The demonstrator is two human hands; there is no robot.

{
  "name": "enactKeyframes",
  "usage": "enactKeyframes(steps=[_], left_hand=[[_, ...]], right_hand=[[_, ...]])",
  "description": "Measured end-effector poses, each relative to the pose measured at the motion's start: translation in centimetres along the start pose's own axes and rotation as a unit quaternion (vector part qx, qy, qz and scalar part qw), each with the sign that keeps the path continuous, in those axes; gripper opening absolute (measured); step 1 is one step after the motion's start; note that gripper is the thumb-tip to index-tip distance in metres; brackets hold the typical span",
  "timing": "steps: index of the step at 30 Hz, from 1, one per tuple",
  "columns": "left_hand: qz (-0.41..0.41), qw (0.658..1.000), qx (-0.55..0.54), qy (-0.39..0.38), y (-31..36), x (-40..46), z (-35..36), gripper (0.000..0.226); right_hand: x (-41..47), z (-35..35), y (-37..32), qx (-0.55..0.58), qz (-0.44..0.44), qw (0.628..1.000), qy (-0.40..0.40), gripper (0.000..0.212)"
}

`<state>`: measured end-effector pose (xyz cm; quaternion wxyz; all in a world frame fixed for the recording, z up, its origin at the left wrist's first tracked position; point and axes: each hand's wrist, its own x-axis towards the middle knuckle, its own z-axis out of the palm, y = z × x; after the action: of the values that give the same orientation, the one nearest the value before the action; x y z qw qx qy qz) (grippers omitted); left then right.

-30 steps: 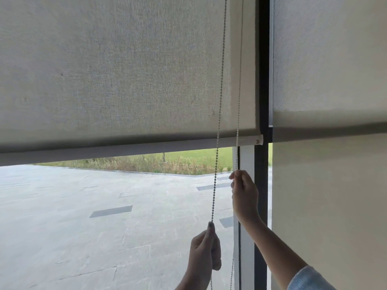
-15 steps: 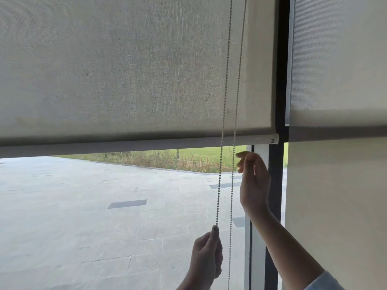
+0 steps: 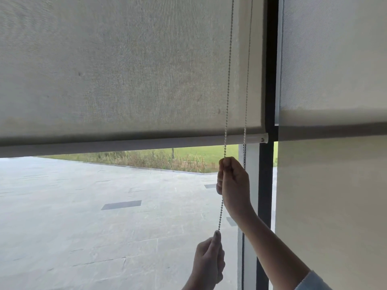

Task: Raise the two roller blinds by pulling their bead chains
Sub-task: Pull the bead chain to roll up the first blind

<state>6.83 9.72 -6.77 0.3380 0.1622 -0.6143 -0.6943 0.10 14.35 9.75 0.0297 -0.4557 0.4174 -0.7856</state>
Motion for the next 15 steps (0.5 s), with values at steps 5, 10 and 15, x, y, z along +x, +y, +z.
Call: enactKeyframes(steps=[5, 10, 15], left_hand=[[-0.009, 1.000, -0.005, 0.000, 0.03, -0.14, 0.05, 0.055], [-0.011, 1.000, -0.003, 0.009, 0.22, -0.44, -0.18, 0.056], [-0.016, 1.000, 0.004, 0.010, 0.25, -0.55, -0.44, 0.056]], right_hand=[[-0.32, -0.07, -0.02, -0.013, -0.007, 1.000, 0.010, 0.030], [-0.32, 0.35, 0.24, -0.014, -0.013, 1.000, 0.010, 0.035], [-0.41, 0.43, 0.70, -0.034, -0.022, 0.999, 0.014, 0.029]])
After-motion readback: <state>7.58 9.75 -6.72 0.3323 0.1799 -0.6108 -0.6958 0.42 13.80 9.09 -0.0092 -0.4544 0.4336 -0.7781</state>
